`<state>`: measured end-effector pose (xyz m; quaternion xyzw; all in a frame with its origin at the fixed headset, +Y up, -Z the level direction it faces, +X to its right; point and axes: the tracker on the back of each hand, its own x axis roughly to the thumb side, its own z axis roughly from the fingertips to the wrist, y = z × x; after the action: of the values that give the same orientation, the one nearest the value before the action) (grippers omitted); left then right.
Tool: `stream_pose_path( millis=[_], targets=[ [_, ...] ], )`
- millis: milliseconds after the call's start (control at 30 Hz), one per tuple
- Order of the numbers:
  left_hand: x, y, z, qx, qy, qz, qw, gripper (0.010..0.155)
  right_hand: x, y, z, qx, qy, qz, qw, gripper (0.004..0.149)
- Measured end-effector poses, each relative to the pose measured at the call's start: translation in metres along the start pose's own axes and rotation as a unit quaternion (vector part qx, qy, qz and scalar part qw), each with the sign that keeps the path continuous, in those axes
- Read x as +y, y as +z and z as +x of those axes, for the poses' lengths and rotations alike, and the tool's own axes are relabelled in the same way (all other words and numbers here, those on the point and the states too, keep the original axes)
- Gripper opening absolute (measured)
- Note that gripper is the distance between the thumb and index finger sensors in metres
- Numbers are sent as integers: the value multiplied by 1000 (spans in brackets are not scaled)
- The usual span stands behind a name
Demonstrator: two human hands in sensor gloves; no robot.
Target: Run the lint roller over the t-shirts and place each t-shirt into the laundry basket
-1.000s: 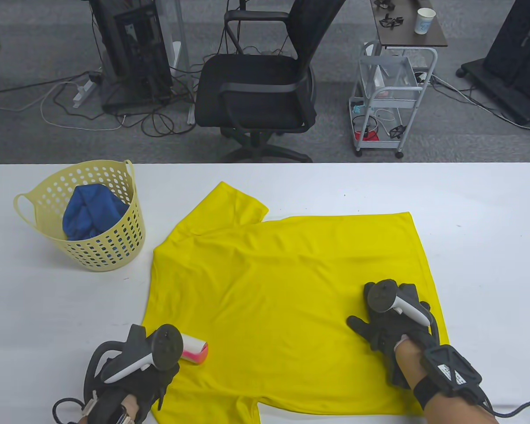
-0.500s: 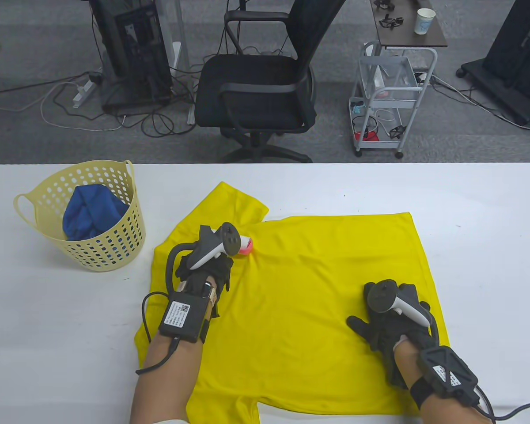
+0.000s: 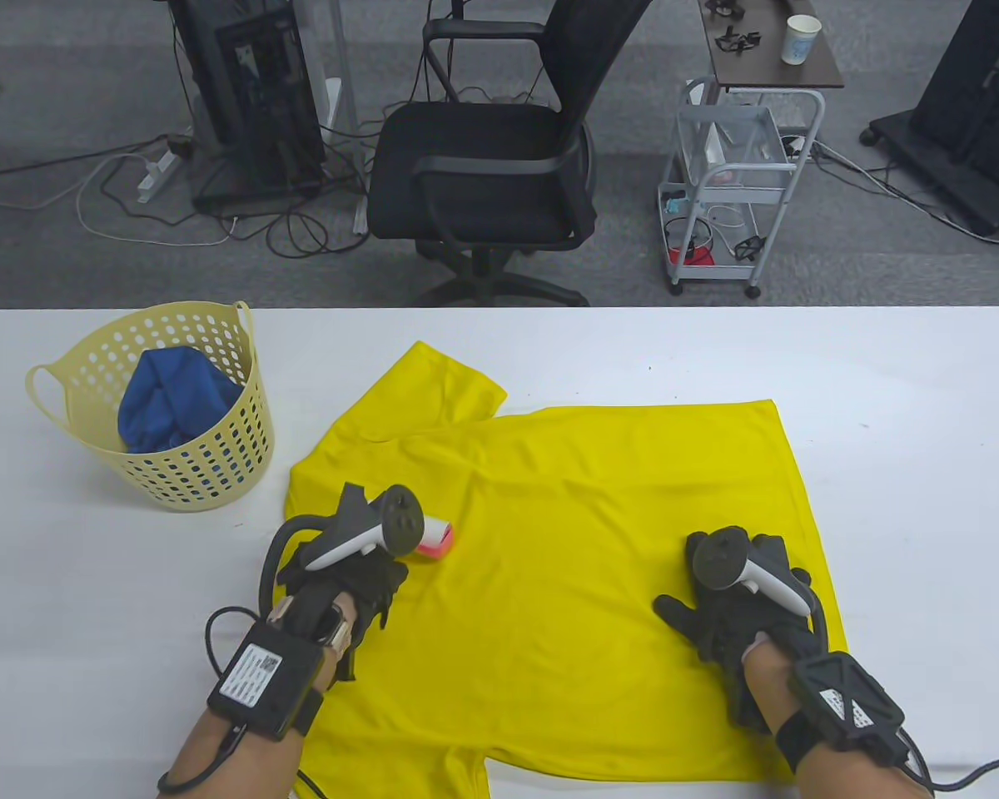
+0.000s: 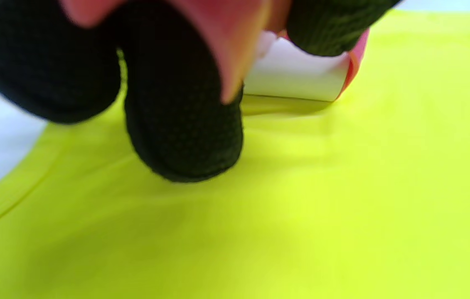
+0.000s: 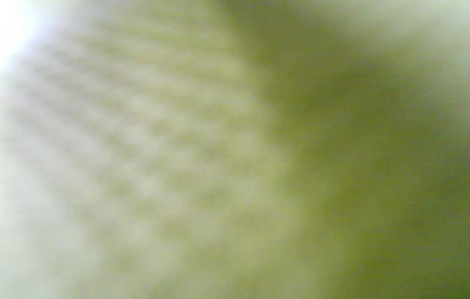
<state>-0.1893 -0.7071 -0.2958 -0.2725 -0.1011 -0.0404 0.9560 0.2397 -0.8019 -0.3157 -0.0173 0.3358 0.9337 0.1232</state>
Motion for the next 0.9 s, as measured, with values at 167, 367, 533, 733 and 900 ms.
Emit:
stream_pose_path(
  millis=[167,367,533,733,900],
  targets=[
    [-30,50,-15,-24,27,10,999,67,0,0,0,0,2,1,1000,91],
    [-30,55,-31,-50,104,17,993,63,-1,0,0,0,3,1,1000,91],
    [-29,51,-32,-54,72,44,995,64,-1,0,1,0,3,6,1000,91],
    [-20,58,-83,84,92,216,968,64,-1,0,1,-1,3,9,1000,91],
    [-31,58,-139,213,94,234,944,64,-1,0,1,-1,4,7,1000,91]
  ],
)
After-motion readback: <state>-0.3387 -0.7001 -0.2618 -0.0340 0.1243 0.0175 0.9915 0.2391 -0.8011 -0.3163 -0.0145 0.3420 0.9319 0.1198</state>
